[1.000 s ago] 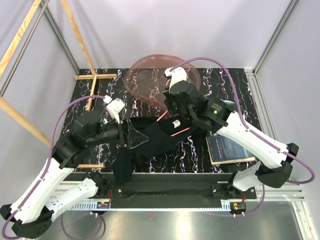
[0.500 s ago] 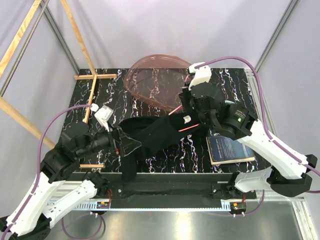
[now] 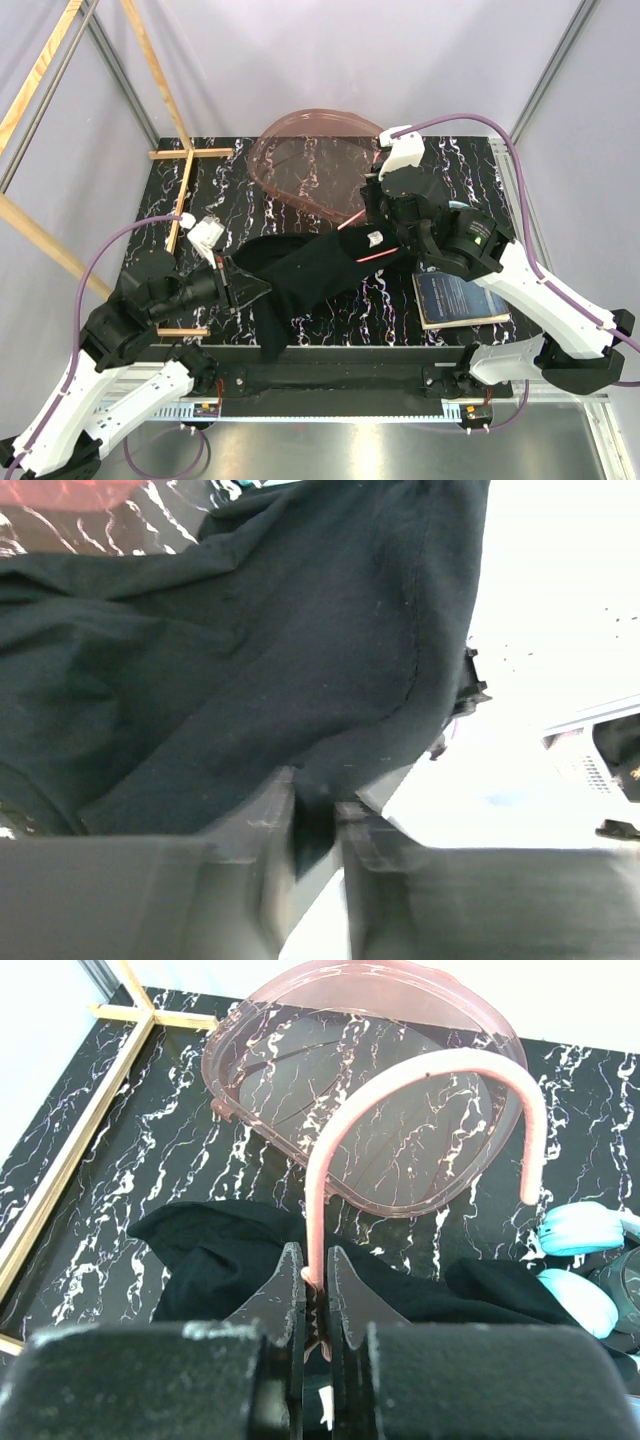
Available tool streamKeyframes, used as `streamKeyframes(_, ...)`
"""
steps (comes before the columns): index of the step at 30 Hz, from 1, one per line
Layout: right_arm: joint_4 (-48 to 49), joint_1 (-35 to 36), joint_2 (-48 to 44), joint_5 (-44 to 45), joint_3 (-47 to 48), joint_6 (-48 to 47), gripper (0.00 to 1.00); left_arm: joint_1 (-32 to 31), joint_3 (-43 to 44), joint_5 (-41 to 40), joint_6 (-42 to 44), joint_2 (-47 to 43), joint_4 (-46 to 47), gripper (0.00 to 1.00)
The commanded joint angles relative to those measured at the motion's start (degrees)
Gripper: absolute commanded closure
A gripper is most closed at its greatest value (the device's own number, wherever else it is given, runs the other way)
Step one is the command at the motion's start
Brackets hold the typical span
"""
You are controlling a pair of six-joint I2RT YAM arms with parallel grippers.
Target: Remove the t-shirt from the hanger
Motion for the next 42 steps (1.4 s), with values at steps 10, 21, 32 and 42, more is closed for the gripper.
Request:
streamKeyframes(10, 5.32, 0.47, -5.11, 12.17, -3.59, 9.02, 1.00, 0.03, 3.37, -30.33, -4.64, -14.43, 0.20, 1.00)
streamKeyframes(21, 11.39, 0.56, -13.28, 16.05, -15.02, 20.90, 1.00, 0.03, 3.81, -38.95, -5.60, -21.73, -3.05, 1.00)
streamKeyframes(32, 16.13, 0.47, -21.28, 17.02, -25.04, 31.28, 1.00, 0.03, 1.34, -41.51, -6.48, -25.86, -4.55, 1.00)
streamKeyframes(42, 29.21, 0.38, -15.31, -11.61, -21.79, 23.11, 1.00, 0.03, 2.49, -33.08, -6.04, -13.23, -1.92, 1.00)
